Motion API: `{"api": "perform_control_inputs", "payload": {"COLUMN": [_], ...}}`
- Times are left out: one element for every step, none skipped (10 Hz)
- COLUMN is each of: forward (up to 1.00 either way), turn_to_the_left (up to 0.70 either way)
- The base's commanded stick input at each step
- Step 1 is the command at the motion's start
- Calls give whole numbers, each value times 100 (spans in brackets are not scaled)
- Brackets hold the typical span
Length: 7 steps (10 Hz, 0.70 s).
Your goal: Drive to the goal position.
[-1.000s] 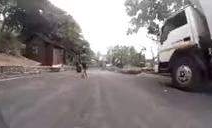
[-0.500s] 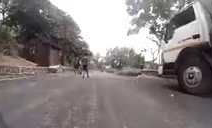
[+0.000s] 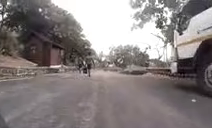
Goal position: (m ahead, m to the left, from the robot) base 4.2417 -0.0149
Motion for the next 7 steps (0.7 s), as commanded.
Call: {"api": "perform_control_inputs", "payload": {"forward": [100,100,100,100,100,100,100], "turn_to_the_left": [0,0,10,21,0,0,0]}}
